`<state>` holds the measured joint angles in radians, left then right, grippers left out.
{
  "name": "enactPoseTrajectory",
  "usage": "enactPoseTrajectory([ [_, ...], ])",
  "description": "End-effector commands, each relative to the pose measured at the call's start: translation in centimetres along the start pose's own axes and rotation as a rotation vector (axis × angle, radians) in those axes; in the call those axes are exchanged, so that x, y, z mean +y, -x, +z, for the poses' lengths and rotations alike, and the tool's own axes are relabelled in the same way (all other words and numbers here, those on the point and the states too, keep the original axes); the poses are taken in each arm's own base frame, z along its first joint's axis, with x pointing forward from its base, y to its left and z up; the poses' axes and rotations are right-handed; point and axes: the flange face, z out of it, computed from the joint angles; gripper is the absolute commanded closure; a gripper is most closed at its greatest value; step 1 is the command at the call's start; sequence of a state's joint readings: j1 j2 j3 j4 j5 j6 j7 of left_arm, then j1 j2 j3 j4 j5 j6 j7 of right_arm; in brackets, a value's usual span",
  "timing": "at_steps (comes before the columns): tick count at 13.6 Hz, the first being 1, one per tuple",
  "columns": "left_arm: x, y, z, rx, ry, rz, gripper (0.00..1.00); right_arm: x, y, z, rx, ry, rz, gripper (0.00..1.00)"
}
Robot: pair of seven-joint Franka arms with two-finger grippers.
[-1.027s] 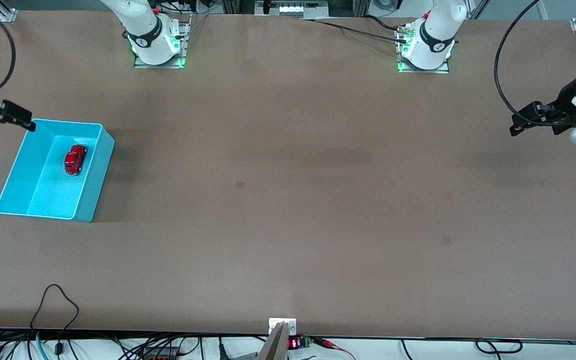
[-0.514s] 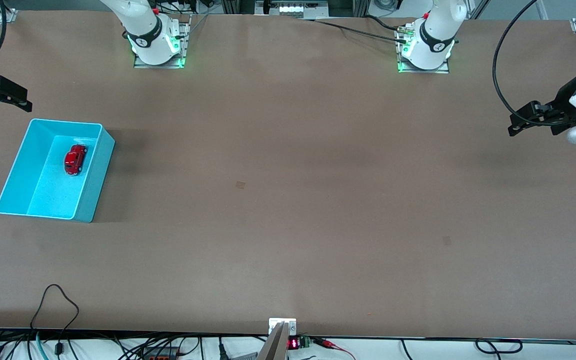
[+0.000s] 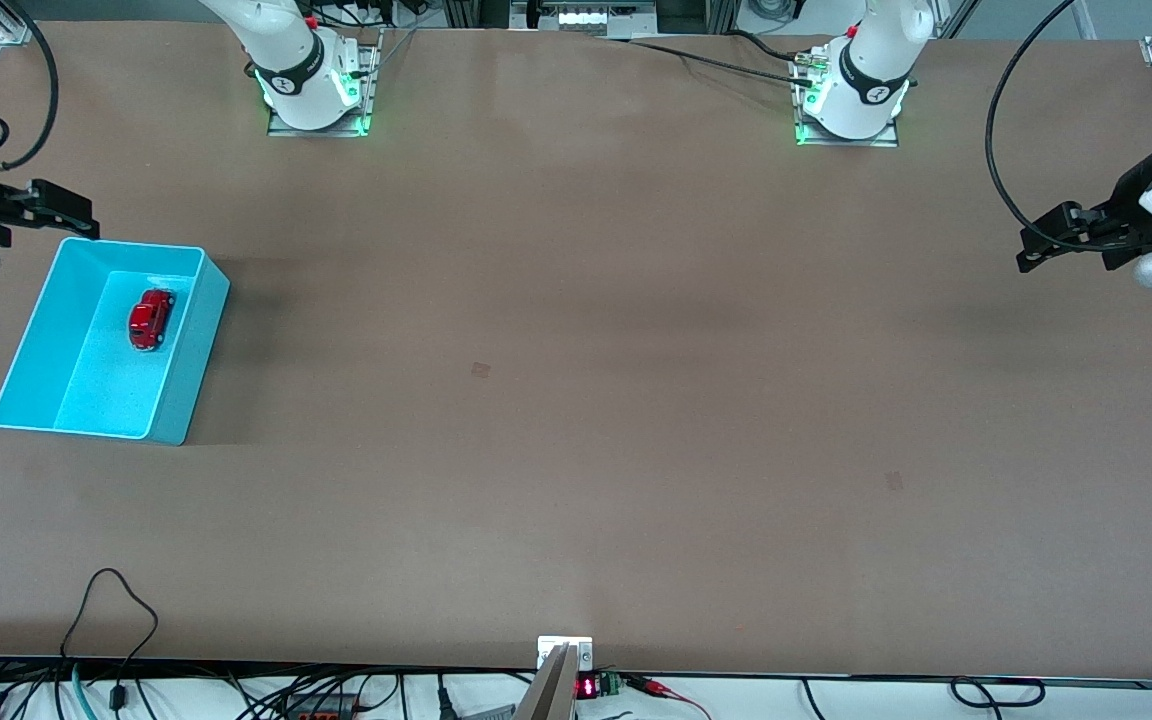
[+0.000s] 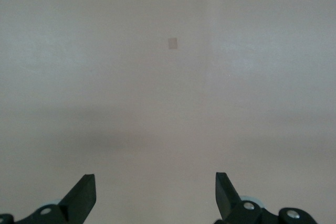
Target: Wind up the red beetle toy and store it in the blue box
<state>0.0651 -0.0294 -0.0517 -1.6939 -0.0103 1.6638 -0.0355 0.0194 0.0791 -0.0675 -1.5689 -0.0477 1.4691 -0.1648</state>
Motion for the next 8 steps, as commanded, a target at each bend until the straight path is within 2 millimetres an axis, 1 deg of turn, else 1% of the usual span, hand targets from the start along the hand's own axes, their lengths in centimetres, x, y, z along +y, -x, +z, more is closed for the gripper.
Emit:
enactPoseTrajectory([
  [1,-0.07,0.12,-0.71,0.008,0.02,0.012,0.0,-0.32,-1.05,0.27,0.007,-0.029,-0.005,0.0],
  [6,-0.41,0.08,-0.56,0.005,0.011,0.008,0.0,-0.21,-1.28,0.41,0.009,-0.029,-0.006,0.0],
  [8,-0.5,0.08,-0.48,0.004,0.011,0.005,0.0,-0.46,-1.52,0.36,0.021,-0.027,-0.011,0.0],
])
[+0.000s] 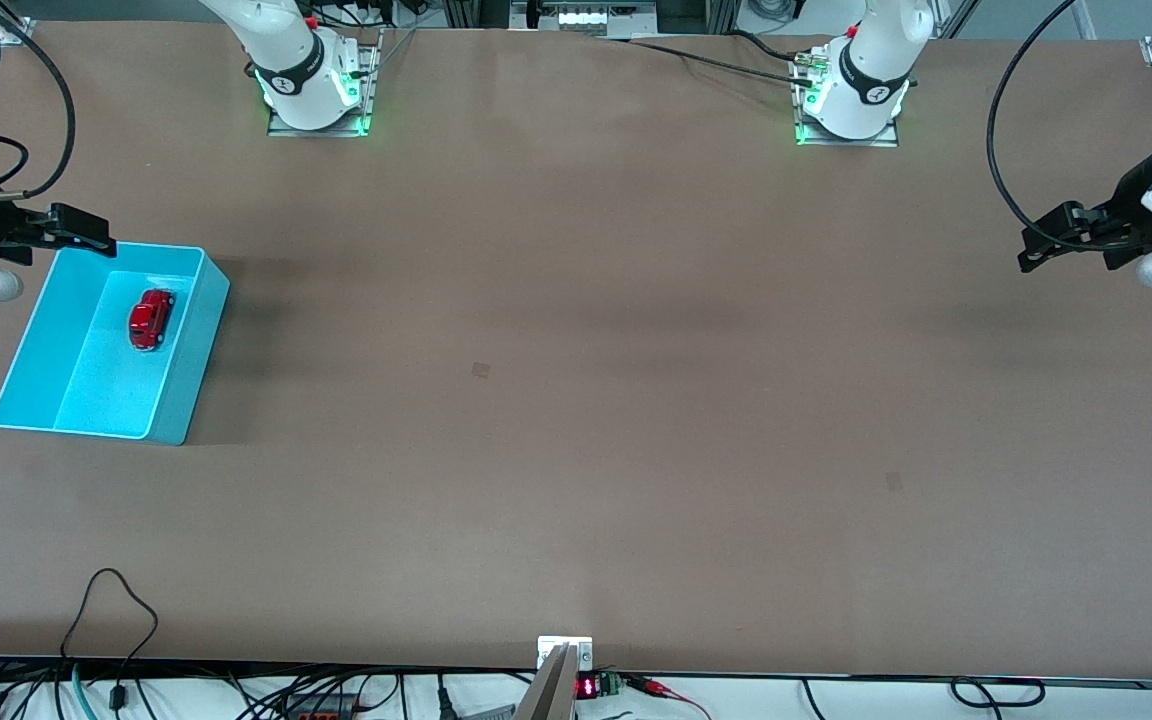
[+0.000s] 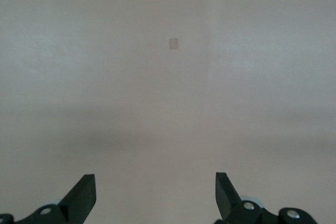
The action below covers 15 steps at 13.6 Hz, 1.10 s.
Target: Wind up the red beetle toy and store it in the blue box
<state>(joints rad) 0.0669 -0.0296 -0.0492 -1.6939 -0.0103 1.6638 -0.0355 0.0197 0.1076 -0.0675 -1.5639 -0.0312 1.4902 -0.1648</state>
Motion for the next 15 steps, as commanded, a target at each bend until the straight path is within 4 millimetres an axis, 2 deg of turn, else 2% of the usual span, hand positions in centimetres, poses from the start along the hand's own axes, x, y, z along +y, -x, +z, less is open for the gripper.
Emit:
enactPoseTrajectory([
  [1,-0.3,0.1,-0.5,0.005,0.011,0.009,0.0,-0.8,-0.5,-0.8,0.032,-0.009,-0.016,0.0],
  [4,-0.3,0.1,-0.5,0.003,0.01,0.01,0.0,-1.1,-1.3,-0.2,0.042,-0.006,-0.019,0.0],
  [10,-0.4,0.0,-0.4,0.002,0.008,0.01,0.0,-1.4,-1.4,-0.2,0.042,-0.002,-0.031,0.0],
  [15,-0.4,0.0,-0.4,0.002,0.008,0.01,0.0,-2.6,-2.0,0.0,0.039,0.004,-0.055,0.0],
])
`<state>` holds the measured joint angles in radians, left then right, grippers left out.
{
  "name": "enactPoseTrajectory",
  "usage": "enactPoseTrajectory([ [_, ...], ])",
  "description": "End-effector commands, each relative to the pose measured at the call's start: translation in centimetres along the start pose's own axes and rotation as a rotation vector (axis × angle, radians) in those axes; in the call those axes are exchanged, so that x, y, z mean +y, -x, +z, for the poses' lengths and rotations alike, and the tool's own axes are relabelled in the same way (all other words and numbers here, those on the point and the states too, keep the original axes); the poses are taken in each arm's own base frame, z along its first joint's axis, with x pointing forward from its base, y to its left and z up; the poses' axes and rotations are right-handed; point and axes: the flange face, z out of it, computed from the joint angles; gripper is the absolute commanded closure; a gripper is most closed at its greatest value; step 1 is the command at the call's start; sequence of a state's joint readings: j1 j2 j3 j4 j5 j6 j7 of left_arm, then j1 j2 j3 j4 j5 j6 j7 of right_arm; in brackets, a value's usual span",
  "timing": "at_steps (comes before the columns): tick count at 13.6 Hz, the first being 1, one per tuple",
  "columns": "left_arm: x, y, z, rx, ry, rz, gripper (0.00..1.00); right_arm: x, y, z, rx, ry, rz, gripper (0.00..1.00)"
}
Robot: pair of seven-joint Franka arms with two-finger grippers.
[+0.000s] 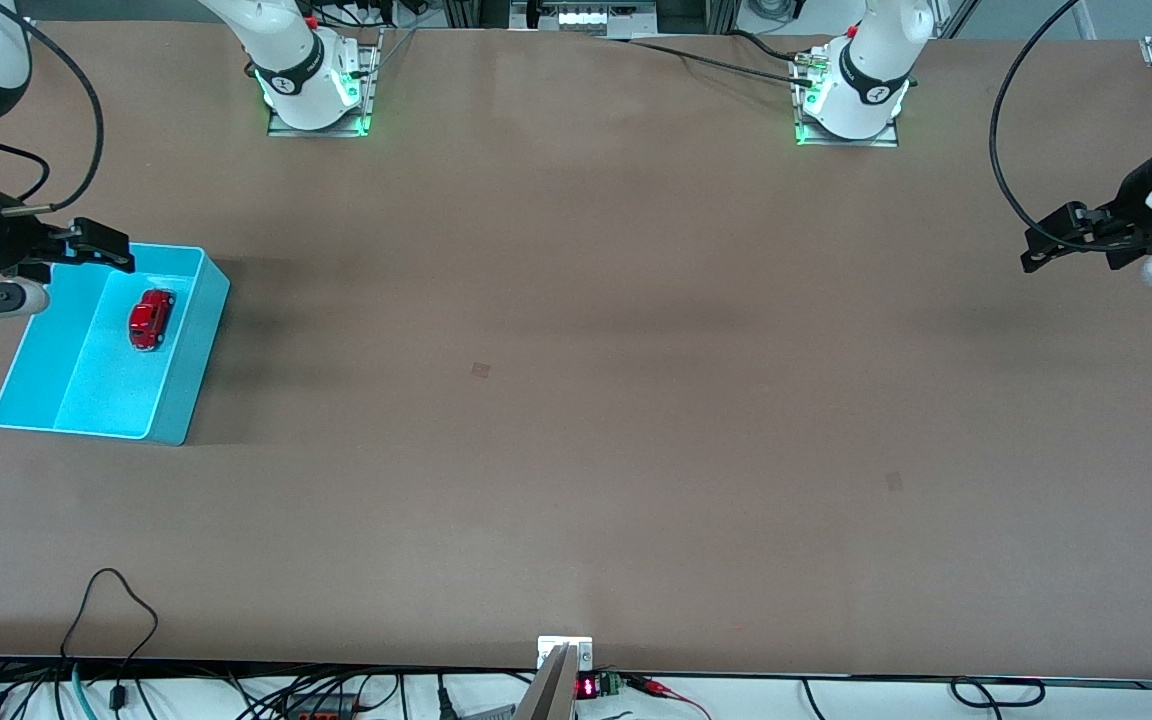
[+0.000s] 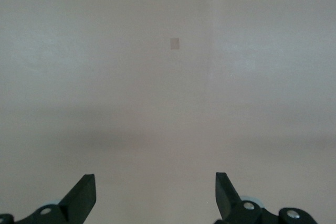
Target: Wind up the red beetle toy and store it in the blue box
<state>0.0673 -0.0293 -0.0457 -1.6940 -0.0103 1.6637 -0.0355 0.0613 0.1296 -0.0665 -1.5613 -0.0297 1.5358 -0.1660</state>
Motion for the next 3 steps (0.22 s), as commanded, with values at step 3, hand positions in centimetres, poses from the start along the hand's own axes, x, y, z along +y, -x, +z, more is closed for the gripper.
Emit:
enactPoseTrajectory([
  [3,-0.17,0.06,-0.4,0.002,0.008,0.013,0.0,-0.32,-0.58,-0.5,0.011,-0.01,-0.006,0.0],
])
